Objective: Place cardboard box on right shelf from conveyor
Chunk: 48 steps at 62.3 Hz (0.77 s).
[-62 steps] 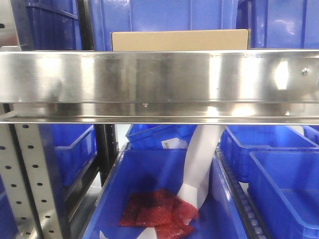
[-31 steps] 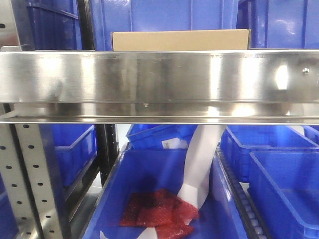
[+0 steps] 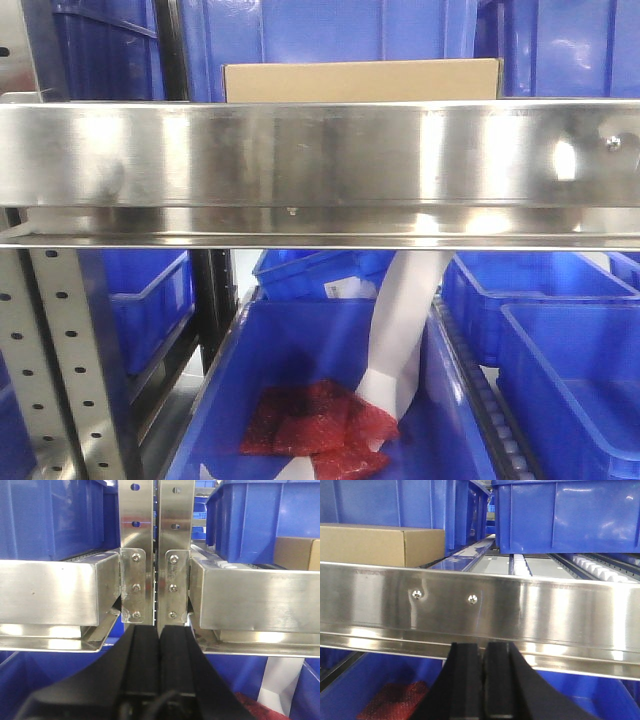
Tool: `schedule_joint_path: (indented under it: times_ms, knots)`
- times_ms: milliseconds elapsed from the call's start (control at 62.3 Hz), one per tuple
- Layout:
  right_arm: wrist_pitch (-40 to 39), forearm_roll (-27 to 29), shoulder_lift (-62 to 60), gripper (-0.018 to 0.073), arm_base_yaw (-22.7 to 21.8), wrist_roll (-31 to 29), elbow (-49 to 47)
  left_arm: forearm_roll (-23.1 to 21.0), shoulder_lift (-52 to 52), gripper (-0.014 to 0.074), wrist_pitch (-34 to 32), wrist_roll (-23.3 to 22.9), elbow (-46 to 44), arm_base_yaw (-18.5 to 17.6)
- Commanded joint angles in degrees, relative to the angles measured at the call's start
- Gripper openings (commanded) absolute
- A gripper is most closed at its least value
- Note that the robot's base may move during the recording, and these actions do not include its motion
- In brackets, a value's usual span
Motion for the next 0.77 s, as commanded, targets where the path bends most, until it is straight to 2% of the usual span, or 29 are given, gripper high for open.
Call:
schedule_joint_path:
  times_ms: [0,754]
  knots:
    - [-4.51,-0.19,-1.11,0.005,-0.42,0.0,-0.94,-0.27,-0.34,-0.0116,-4.98,0.01,0.35,0.03]
    - [-4.51,-0.19,-1.11,0.005,-0.42,0.0,-0.94,-0.27,-0.34,-0.0116,-4.98,0.01,0.35,0.03]
